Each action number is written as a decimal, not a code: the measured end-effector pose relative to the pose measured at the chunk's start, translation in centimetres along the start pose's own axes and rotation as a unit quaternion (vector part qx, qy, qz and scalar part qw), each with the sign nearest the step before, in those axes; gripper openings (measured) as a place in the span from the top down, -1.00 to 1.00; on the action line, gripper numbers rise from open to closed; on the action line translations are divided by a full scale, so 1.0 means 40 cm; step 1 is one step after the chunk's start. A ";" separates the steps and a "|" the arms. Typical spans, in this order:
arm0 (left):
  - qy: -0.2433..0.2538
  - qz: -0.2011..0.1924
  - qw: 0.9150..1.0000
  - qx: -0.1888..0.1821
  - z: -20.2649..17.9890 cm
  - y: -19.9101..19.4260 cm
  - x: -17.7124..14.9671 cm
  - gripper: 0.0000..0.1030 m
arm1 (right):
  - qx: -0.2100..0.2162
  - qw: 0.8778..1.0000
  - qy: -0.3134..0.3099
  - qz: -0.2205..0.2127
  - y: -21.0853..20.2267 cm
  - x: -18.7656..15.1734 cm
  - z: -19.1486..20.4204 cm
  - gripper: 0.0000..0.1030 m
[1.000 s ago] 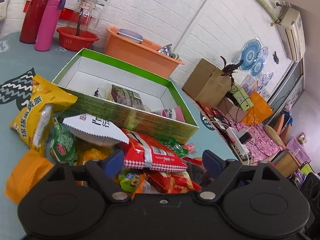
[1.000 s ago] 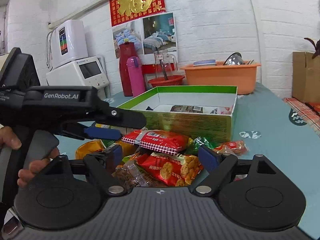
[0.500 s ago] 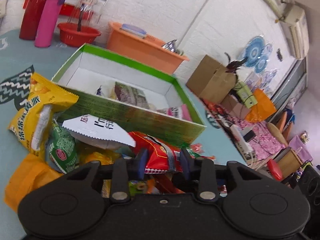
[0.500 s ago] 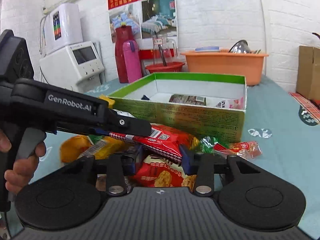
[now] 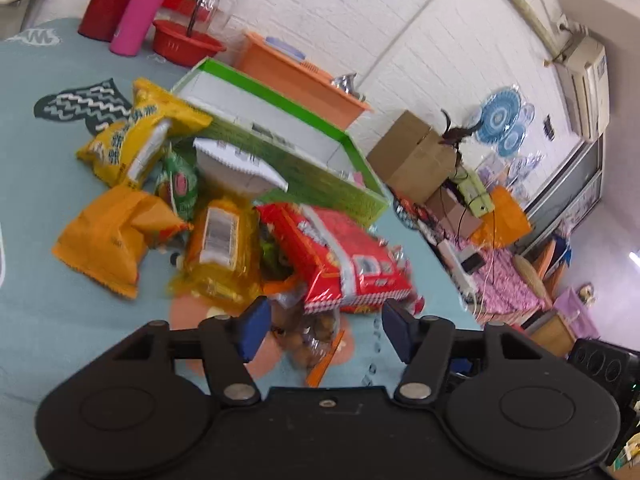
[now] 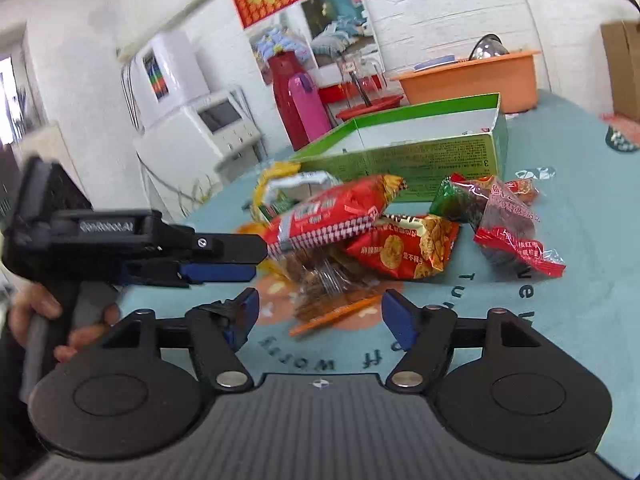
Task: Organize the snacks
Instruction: 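Grasp the red wafer pack with the left gripper, then place the red wafer pack into the box and open the left gripper, then grasp a clear bag of brown snacks with the left gripper, then carry the clear brown-snack bag into the box and open the left gripper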
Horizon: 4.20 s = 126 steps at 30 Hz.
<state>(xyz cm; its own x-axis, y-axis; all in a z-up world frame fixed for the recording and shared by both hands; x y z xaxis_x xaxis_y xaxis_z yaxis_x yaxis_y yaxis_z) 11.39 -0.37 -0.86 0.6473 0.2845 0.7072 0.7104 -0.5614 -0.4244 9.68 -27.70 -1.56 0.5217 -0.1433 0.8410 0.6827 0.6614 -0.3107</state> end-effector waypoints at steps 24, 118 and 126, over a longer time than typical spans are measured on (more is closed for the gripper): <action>-0.104 0.009 0.993 -0.051 0.085 0.115 0.077 -0.16 | 0.033 0.989 0.141 0.015 0.149 0.098 -0.092 0.03; -0.018 0.047 0.999 -0.005 0.052 0.120 -0.039 -0.26 | 0.010 0.996 -0.039 0.076 0.188 -0.023 0.005 -0.53; 0.011 0.027 0.999 -0.012 -0.018 0.089 -0.024 -0.29 | 0.008 0.998 -0.038 0.047 0.137 0.007 0.025 -0.37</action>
<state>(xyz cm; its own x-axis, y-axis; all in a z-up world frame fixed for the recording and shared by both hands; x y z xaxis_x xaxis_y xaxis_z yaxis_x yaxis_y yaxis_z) 13.10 -3.20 -2.62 0.6780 0.2359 0.6962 0.6673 -0.5947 -0.4484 13.04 -23.38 -2.59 0.5432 -0.0242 0.8393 0.6230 0.6818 -0.3835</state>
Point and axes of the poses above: each gripper's, at about its wrist camera, not at the fingertips, and y roughly the way its jaws point, z to its left, x to its top, the point moved 3 cm from there along y, roughly the way its jaws point, and after that the axes turned 3 degrees about -z, right-handed, at the moved point
